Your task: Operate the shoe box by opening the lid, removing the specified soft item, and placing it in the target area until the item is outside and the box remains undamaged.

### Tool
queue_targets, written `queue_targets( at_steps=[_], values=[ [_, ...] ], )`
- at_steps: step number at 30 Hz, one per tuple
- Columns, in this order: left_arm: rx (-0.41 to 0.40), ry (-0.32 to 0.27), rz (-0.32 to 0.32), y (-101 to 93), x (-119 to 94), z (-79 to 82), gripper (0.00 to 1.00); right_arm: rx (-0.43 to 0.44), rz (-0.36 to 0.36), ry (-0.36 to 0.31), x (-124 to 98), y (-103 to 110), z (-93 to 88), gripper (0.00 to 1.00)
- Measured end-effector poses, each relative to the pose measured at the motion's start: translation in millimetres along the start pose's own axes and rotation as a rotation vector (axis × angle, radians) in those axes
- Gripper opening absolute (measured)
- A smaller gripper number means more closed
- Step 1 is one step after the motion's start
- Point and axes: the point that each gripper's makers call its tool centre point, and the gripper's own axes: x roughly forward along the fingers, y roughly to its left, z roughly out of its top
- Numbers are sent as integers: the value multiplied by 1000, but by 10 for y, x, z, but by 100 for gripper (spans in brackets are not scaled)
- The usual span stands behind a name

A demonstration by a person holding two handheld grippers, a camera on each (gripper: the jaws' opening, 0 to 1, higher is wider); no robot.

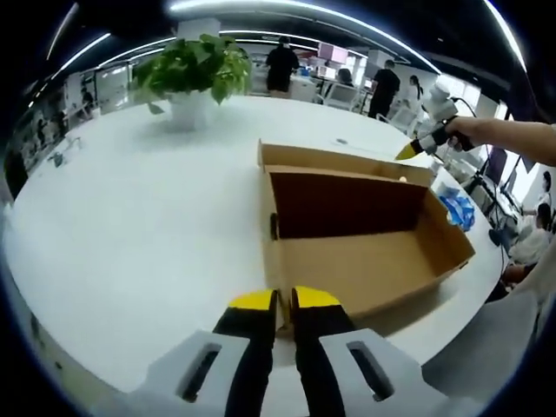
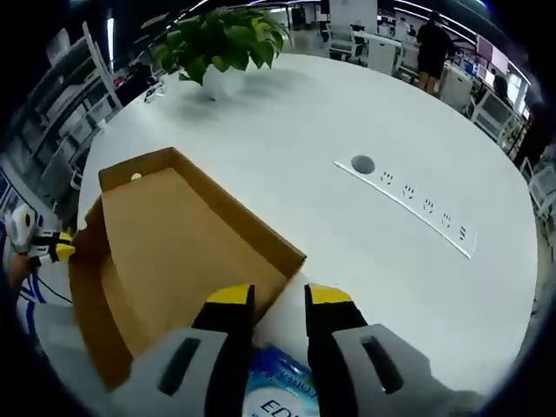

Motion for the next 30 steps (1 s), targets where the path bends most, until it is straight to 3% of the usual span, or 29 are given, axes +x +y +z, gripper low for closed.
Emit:
queue_targets(
  at_steps=[5,8,13,30],
  values=[
    [-15,-11,0,0,-1,-2,4,67,5,17,129,19,-42,18],
    [-16,-13,0,3,4,-3,4,44,-19,26,182,6,-81,12],
    [-6,-14,7,3,11,-1,3,96,4,53,220,41,-153,9],
    [11,-6,-2,-16,35,8,3,84,-20,16,46,30,-52,4]
  ],
)
